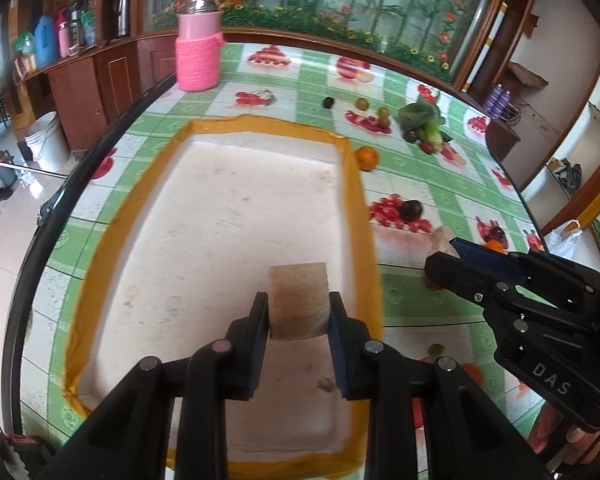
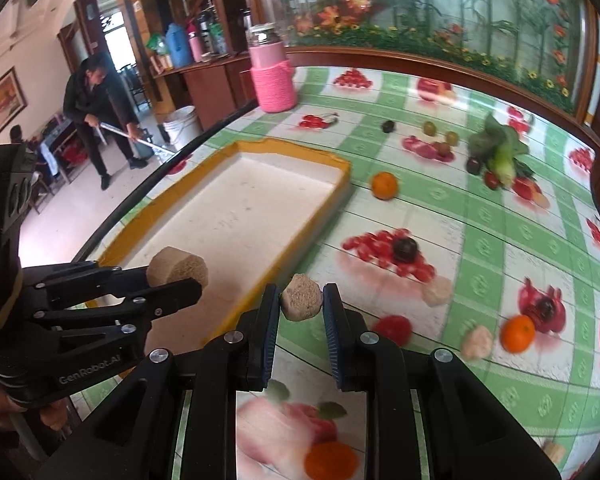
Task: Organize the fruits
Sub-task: 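Carry both beige pieces over the tray and open both grippers to drop them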
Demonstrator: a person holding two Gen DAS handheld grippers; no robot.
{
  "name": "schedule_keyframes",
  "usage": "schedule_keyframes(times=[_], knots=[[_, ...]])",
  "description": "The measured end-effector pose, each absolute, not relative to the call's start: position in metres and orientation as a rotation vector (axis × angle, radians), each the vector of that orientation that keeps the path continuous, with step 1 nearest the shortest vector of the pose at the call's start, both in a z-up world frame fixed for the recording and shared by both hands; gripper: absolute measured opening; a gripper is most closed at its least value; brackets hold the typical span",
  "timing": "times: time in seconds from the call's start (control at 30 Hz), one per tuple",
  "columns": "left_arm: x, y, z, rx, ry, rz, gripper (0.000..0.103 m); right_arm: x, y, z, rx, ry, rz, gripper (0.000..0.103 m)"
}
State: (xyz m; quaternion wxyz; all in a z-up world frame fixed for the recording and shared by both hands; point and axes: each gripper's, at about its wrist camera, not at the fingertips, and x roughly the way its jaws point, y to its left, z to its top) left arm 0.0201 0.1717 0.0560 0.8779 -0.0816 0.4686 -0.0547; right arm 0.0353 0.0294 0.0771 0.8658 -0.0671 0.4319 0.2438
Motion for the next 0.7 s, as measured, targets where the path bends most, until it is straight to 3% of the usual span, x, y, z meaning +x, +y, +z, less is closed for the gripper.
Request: schedule_keyframes(times=[0.7], knots=[[0.026, 0.224, 0.016, -0.155, 1.059, 0.001, 0.031, 0.054, 0.102, 0.032, -0.272, 0.964, 0.613, 0.021]])
